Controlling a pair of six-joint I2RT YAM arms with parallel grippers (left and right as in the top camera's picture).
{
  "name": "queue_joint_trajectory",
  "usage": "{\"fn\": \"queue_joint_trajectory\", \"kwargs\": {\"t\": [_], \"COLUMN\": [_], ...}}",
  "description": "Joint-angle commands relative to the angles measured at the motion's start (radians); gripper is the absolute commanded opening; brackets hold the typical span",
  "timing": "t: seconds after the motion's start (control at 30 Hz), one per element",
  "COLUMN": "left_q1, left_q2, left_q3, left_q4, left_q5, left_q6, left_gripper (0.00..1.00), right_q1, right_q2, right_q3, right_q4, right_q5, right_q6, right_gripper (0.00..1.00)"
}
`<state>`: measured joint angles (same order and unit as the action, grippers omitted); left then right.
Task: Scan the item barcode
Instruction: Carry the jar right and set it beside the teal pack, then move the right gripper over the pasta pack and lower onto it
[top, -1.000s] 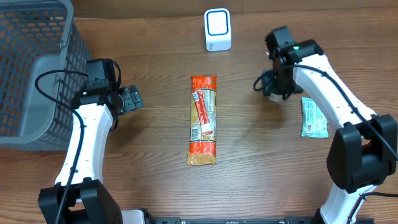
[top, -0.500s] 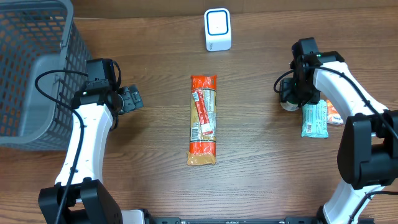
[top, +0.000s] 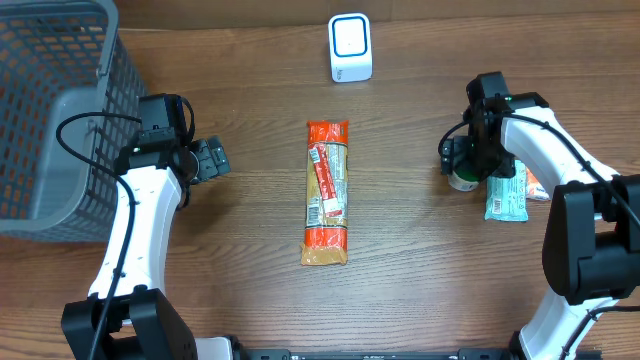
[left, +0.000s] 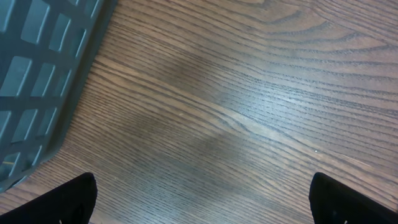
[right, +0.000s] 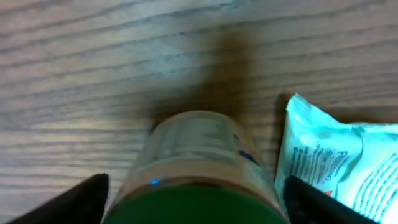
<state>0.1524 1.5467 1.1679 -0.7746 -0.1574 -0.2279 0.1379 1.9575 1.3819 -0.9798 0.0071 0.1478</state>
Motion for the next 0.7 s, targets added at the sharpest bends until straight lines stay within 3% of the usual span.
{"fn": "queue_joint_trajectory", "kwargs": {"t": [0.0,0.27,0.43,0.47,0.67], "left_q1": [-0.002,-0.002,-0.002,-0.002,-0.002], "left_q2": [-0.016,-0.016,-0.016,-0.016,-0.016], "left_q3": [0.015,0.015,0.015,0.015,0.015], "left_q4": [0.0,0.0,0.0,0.0,0.0], "left_q5": [0.001,0.001,0.001,0.001,0.001], "left_q6": [0.022,0.022,0.022,0.022,0.022], "left_gripper": [1.0,1.0,1.0,1.0,1.0], "right_q1": [0.001,0.007,0.007,0.014,0.108], "right_q2": [-0.029,-0.129,-0.14,-0.14,-0.139], "right_q3": [0.05,0.257,0.262,0.256,0.253], "right_q4": [-0.019,-0.174,-0.167,-0.167,-0.159], "right_q5": [-0.002,-0.037,-0.375,-0.439,-0.45], "right_q6": [-0.003,-0.003,0.005,0.005,0.005], "right_gripper": [0.98,1.0,1.0,0.97,0.54]}}
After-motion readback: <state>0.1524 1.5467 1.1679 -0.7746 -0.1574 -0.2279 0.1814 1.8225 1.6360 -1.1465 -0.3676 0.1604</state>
